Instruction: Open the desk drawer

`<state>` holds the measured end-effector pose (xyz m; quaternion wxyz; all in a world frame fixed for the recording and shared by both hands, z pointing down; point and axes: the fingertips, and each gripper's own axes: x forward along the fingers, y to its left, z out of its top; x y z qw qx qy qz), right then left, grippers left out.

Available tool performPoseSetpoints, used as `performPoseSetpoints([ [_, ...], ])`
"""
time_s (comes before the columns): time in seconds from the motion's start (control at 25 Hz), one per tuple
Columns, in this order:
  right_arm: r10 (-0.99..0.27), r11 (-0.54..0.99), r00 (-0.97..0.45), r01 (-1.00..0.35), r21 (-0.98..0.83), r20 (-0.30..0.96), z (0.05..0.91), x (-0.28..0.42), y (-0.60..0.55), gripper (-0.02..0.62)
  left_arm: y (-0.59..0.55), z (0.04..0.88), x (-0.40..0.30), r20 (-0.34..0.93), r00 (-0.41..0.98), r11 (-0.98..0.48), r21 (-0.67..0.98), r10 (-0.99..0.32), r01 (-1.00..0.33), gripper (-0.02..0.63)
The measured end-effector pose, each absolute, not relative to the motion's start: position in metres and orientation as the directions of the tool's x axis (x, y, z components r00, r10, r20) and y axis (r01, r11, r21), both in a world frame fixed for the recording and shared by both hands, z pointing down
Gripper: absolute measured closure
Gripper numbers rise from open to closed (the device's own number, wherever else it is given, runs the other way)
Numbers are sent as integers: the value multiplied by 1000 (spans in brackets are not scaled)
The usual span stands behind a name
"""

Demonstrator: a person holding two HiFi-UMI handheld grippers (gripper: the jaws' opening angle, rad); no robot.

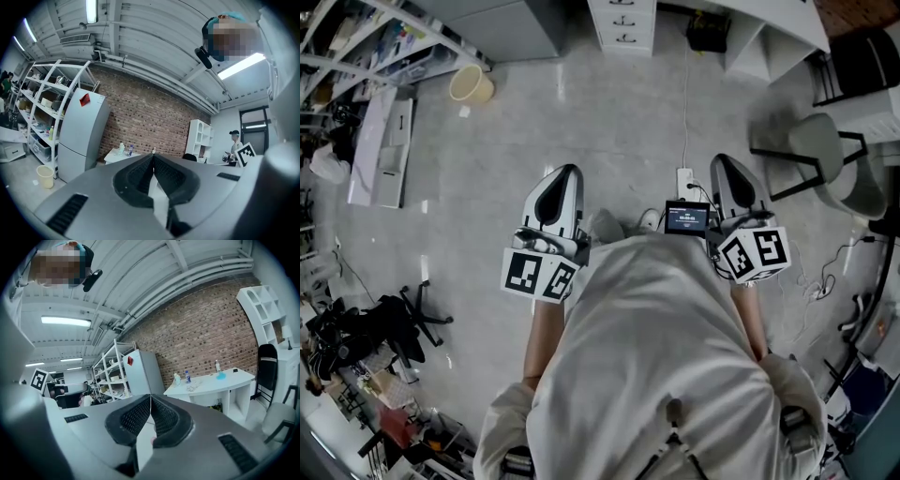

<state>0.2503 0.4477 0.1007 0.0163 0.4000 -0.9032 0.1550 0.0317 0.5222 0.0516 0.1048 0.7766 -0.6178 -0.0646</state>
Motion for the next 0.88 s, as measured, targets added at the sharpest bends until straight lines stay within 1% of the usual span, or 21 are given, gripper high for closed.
performPoseSetpoints([
  [0.28,-714,632,-681,-727,-269,160,101,252,430,569,505,57,21,33,192,-178,251,-981,-951,597],
  [0.48,-730,616,-661,-746,-253,174,105,242,400,568,474,63,4,19,200,-188,260,-980,-947,597],
  [0.72,-745,597,-639,-767,-236,192,95,203,357,568,422,68,-39,23,221,-204,299,-975,-932,597],
  [0.88,-771,568,-607,-792,-225,192,89,178,324,568,383,66,-63,9,266,-251,303,-964,-919,597],
])
